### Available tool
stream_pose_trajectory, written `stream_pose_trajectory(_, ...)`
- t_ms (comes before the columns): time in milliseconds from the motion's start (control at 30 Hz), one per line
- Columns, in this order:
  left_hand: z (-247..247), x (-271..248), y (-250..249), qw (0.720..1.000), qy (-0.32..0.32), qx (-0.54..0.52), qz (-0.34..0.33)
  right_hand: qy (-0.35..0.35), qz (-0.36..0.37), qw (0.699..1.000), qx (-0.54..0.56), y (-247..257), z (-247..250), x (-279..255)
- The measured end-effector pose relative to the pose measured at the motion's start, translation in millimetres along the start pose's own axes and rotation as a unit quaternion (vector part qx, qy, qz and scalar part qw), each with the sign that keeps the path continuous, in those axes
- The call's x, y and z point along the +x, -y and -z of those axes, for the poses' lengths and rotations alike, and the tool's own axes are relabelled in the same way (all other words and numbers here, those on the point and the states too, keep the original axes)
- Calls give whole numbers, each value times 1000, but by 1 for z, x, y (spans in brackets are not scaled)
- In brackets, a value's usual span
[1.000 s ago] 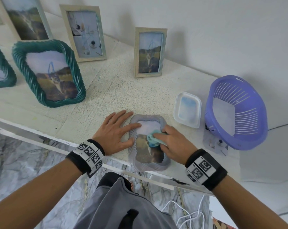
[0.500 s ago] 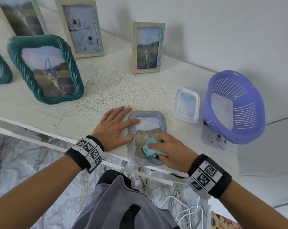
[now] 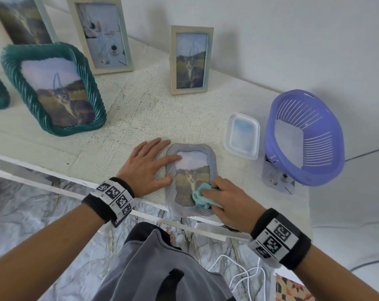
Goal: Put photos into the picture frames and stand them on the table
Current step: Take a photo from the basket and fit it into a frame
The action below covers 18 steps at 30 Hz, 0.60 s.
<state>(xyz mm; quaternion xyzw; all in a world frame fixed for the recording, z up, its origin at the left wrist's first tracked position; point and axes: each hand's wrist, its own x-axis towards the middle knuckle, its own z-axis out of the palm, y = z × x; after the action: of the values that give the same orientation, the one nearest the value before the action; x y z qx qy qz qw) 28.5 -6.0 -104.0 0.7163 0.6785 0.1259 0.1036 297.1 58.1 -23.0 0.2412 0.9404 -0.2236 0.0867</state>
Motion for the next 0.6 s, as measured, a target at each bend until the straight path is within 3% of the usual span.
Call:
stream_pose_trajectory(100,-1,0,1,1000,-1,0,-2,0,10,998,-63,-7,6,-5)
stream_pose_trajectory(267,-2,1,0,1000,-4,-1,-7,-21,-81,995,-50,-7,10,25)
stream_pose_trajectory(467,-1,0,0,1000,-6,-1,-4,5,9,998,58,5,4,9)
stream_pose_trajectory(600,0,-1,0,1000,-6,1,-7,-11,-36,999,-8,-17,15,34)
